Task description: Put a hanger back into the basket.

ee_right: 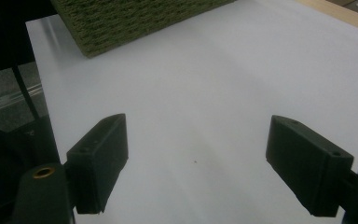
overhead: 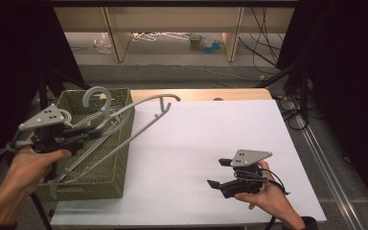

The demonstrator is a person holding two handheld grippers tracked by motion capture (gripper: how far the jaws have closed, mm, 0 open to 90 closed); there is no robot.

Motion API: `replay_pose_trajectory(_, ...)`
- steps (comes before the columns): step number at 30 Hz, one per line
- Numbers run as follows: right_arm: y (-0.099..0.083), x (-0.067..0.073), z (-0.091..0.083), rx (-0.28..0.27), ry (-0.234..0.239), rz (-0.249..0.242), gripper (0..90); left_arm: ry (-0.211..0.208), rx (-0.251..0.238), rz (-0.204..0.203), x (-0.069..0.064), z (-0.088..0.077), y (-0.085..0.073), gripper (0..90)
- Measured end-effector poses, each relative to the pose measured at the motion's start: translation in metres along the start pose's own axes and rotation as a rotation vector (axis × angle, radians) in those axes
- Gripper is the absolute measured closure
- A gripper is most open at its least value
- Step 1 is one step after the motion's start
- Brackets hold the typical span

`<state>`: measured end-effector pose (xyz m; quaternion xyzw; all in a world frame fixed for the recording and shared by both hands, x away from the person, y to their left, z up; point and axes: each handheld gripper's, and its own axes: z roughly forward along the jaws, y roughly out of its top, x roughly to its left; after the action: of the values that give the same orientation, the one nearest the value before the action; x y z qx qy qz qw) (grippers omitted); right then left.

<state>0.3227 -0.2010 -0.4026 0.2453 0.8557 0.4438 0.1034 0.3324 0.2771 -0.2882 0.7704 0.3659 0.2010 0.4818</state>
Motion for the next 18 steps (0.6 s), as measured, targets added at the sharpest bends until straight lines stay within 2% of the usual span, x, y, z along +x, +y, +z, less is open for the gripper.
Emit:
replay_pose_trajectory(3, -0.001, 0.000, 0.001, 0.005, 0.002, 0.008, 22.0, 0.065, 0.008, -0.022, 0.019, -0.009, -0.001, 79.1)
replay_pose_trajectory(4, -0.001, 0.000, 0.002, 0.008, 0.000, 0.007, 22.1, 0.065, 0.008, -0.022, 0.019, -0.009, -0.001, 79.0)
replay_pose_trajectory(7, -0.001, 0.000, 0.002, 0.012, 0.001, 0.009, 22.1, 0.118, 0.004, -0.050, 0.038, -0.016, -0.005, 79.1)
replay_pose_trajectory(10, -0.002, -0.001, 0.003, 0.016, 0.007, 0.011, 22.3, 0.165, 0.011, -0.061, 0.050, -0.020, -0.009, 79.1)
replay_pose_trajectory(11, -0.002, -0.001, 0.004, 0.021, 0.004, 0.012, 22.4, 0.182, 0.019, -0.096, 0.055, -0.022, -0.013, 79.0)
replay_pose_trajectory(18, -0.003, -0.001, 0.006, 0.026, 0.008, 0.010, 22.4, 0.246, 0.034, -0.115, 0.078, -0.028, -0.021, 79.0)
